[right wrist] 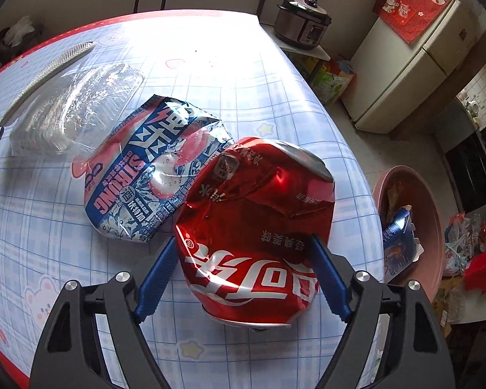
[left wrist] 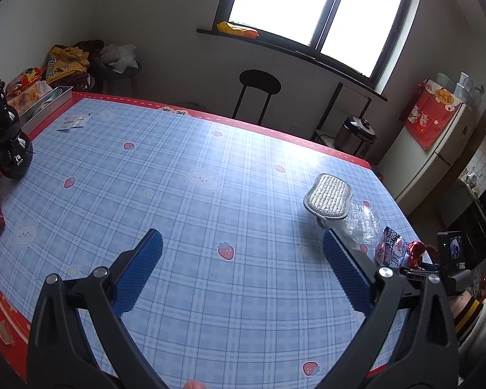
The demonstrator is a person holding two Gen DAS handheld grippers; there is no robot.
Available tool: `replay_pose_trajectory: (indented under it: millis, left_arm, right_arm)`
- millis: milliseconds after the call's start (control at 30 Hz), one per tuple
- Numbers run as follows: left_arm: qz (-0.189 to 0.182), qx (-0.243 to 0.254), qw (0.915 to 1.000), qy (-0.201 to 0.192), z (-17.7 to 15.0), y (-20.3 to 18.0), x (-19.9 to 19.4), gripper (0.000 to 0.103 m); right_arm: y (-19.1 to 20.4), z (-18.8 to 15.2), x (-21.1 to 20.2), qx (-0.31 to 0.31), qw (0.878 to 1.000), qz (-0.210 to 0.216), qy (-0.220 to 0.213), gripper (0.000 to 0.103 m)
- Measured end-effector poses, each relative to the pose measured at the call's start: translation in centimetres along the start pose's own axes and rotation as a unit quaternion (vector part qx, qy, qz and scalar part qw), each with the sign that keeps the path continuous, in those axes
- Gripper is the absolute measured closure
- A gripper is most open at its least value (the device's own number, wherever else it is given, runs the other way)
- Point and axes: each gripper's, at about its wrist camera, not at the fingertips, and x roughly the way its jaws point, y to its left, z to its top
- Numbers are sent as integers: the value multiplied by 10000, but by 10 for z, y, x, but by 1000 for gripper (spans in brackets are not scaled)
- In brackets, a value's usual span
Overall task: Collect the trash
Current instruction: 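Grasp the red Coca-Cola can with the right gripper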
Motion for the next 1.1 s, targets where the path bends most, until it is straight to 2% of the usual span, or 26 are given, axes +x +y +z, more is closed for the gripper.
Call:
replay_pose_trajectory:
  millis: [133,267,367,633,800,1100]
  left_arm:
    - [-110,23,9999,65,-2,-10,9,6]
    - [-286,144,9994,119,-3,-28,16,6]
    - [-421,300,9985,199,-6,-46,22,6]
    - [-730,813,9930,444,-20,-100,40,6]
    - [-802,1229,9875,570,-29,-131,55,6]
    - [-930,1265,9847,752,-25,-154,91,6]
  right_arm:
    - [-5,-4,-10,1,9996,272,-17,43]
    - [-10,-9,-32,128,9967,782,-152,61]
    - [-14,-12,-48,219,9919,1225,-241,69]
    - [-26,-25,-77,364,9797,1916,-471,73]
    - [-35,-31,-90,464,9754,2071,-590,74]
    - [-50,-36,-98,569,9712,2203,-702,74]
